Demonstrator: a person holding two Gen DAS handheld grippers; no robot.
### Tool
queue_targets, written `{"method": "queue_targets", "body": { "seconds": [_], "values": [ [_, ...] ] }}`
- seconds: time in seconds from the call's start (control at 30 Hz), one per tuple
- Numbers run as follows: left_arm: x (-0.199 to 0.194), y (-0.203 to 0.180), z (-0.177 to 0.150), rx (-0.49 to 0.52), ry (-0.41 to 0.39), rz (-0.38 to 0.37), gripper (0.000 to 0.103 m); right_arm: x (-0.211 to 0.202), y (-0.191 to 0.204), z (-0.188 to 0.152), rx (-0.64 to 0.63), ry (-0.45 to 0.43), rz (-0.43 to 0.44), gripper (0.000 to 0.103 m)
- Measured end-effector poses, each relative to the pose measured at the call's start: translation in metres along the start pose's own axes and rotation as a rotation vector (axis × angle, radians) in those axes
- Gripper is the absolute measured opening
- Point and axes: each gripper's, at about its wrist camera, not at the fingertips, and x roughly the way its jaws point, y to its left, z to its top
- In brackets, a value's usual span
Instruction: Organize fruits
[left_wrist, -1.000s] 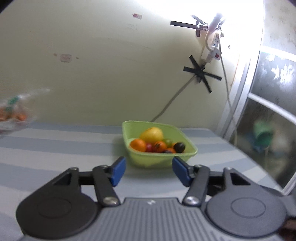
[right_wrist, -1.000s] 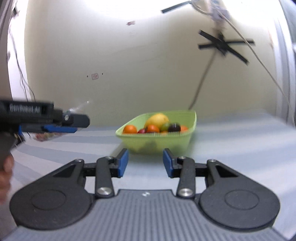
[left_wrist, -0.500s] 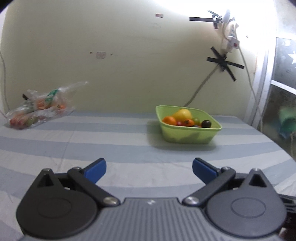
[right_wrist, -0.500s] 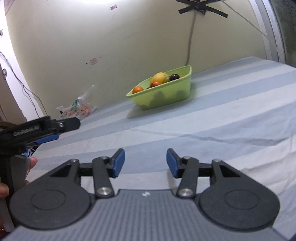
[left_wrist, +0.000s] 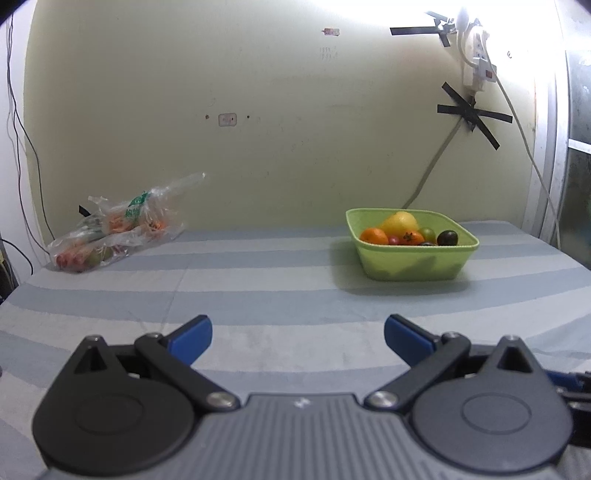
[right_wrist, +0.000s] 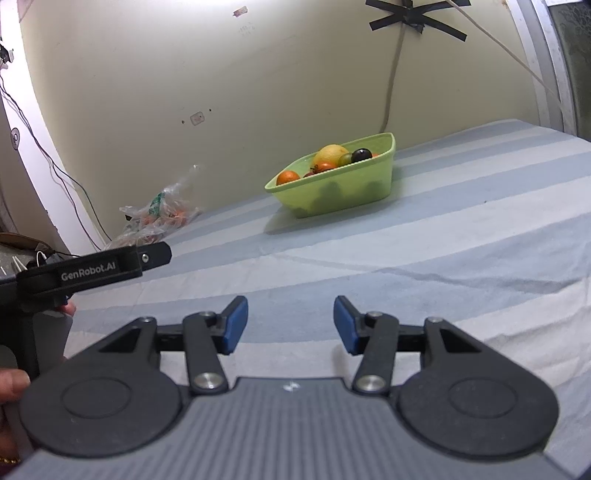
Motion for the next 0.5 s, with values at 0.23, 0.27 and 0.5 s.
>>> {"method": "queue_targets", "body": {
  "seconds": [0.23,0.27,0.5],
  "values": [
    [-0.0005,-0.0032,-0.0030,0.016,0.003,0.024,0.103,0.0014,-0.0034,-0.0011,0.011,-0.005,-0.005,0.055],
    [-0.0006,-0.0039,-0.0034,0.021,0.005,0.031,0.103,0.0011,-0.0034,-0.0012,0.012,-0.006,-0.007,0.055],
    [0.0012,-0.0078,-0.0080,0.042,0.027,0.033,0.103,-0.0004,-0.0070,-0.0018,0.024,-0.015,-0.012,0.059]
  ]
}}
